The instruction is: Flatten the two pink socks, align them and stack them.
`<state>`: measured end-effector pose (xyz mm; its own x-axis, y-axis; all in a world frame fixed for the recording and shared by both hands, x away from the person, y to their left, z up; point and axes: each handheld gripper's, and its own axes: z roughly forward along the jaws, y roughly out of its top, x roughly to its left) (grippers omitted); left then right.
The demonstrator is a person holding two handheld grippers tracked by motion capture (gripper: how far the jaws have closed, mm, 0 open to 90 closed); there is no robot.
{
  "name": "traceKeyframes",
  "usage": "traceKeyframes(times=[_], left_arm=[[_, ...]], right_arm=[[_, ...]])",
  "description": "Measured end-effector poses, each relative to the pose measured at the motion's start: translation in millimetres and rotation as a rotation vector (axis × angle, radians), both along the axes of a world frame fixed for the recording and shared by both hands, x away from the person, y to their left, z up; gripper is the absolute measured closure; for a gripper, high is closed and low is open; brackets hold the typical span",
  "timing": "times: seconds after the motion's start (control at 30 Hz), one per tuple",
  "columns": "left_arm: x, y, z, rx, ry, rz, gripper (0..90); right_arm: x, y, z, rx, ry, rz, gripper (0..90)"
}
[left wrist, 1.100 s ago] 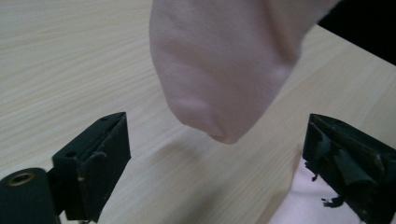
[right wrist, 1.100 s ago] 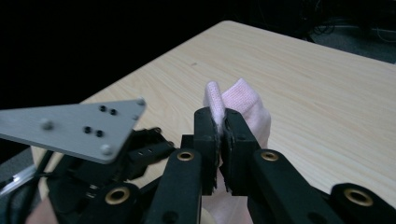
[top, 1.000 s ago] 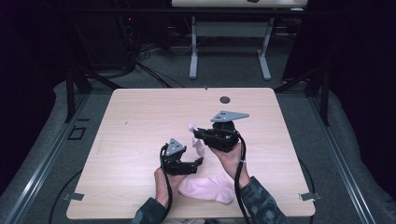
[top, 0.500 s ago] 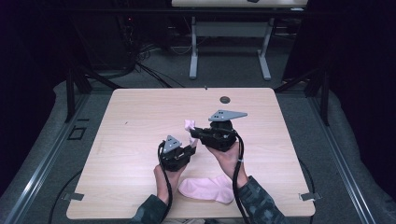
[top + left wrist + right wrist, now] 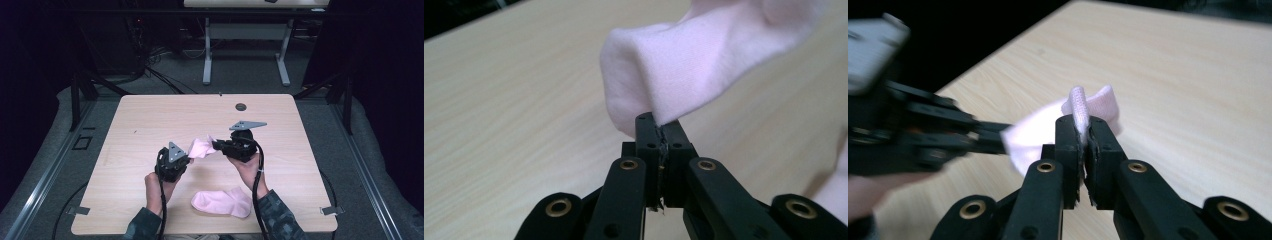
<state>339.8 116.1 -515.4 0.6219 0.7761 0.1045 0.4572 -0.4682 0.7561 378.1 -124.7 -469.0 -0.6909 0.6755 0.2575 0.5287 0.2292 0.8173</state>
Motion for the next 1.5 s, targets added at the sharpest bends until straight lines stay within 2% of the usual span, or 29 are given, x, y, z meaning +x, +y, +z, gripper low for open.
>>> traceKeyframes(times=[0.03,0.07,0.1,0.13,0.17,0.2,0.23,0.27,0.3,0.37,0.47,0.5,0.57,0.63,0.8,0.83,1.0,1.03,1.13,1.27,1.37,1.5], left_arm=[[-0.7,-1.3,-2.4,0.019,0.012,-0.011,88.7],[-0.3,-8.9,-10.2,0.068,0.058,-0.052,88.5],[0.0,-13.4,-14.6,0.077,0.081,-0.073,88.2],[0.0,-13.4,-14.6,0.077,0.081,-0.073,87.4],[0.6,-19.0,-20.6,0.072,0.109,-0.106,87.4],[1.1,-21.8,-23.4,0.071,0.123,-0.117,84.9],[2.0,-25.6,-27.0,0.066,0.146,-0.128,79.7],[2.4,-27.0,-28.6,0.052,0.161,-0.14,73.1],[2.9,-28.4,-30.1,0.033,0.177,-0.137,62.9],[3.6,-25.4,-29.5,0.005,0.188,-0.133,56.0],[5.0,-19.7,-28.4,-0.014,0.191,-0.115,48.8],[8.2,-12.6,-27.5,-0.035,0.2,-0.093,46.6],[10.2,-9.6,-27.6,-0.046,0.204,-0.08,46.1],[16.3,-2.0,-27.2,-0.069,0.219,-0.051,43.9],[23.6,3.3,-30.4,-0.073,0.246,-0.02,40.9],[25.1,4.3,-31.2,-0.073,0.254,-0.013,39.9],[31.4,7.6,-32.9,-0.073,0.268,0.022,36.4],[35.2,7.4,-33.7,-0.073,0.285,0.026,35.3],[42.0,4.4,-36.1,-0.062,0.303,0.033,35.3],[48.0,0.2,-39.2,-0.041,0.321,0.031,36.2],[52.3,-5.8,-42.8,-0.016,0.332,0.027,38.4],[53.3,-10.6,-45.6,-0.003,0.338,0.021,43.1]], right_arm=[[4.9,-1.9,-17.5,-0.048,0.033,-0.025,84.8],[6.6,-3.3,-26.5,-0.059,0.059,-0.025,84.7],[7.9,-3.9,-35.3,-0.095,0.081,-0.026,84.7],[7.9,-3.9,-35.3,-0.095,0.081,-0.026,84.7],[7.7,-4.8,-43.4,-0.134,0.094,-0.038,84.8],[7.3,-6.4,-53.0,-0.157,0.124,-0.04,84.8],[7.1,-8.2,-58.8,-0.172,0.119,-0.045,84.7],[6.2,-12.3,-65.4,-0.195,0.139,-0.048,84.6],[4.8,-18.6,-72.7,-0.21,0.164,-0.056,84.3],[3.4,-25.9,-78.0,-0.225,0.172,-0.058,83.5],[1.1,-30.6,-80.9,-0.224,0.179,-0.063,80.5],[-0.3,-33.8,-83.5,-0.24,0.179,-0.067,76.7],[-0.5,-35.4,-84.0,-0.247,0.184,-0.07,75.0],[-1.4,-40.5,-84.4,-0.262,0.182,-0.083,69.4],[-3.8,-48.8,-85.8,-0.295,0.185,-0.112,63.0],[-5.2,-54.8,-86.6,-0.31,0.189,-0.122,58.9],[-7.5,-67.5,-84.1,-0.294,0.186,-0.148,50.3],[-8.6,-71.5,-80.6,-0.284,0.168,-0.159,48.4],[-7.6,-71.1,-77.3,-0.286,0.15,-0.148,46.7],[-4.8,-66.3,-78.4,-0.303,0.147,-0.126,47.4],[0.2,-59.8,-81.4,-0.332,0.138,-0.099,48.9],[2.0,-55.6,-82.3,-0.343,0.133,-0.092,53.0]])
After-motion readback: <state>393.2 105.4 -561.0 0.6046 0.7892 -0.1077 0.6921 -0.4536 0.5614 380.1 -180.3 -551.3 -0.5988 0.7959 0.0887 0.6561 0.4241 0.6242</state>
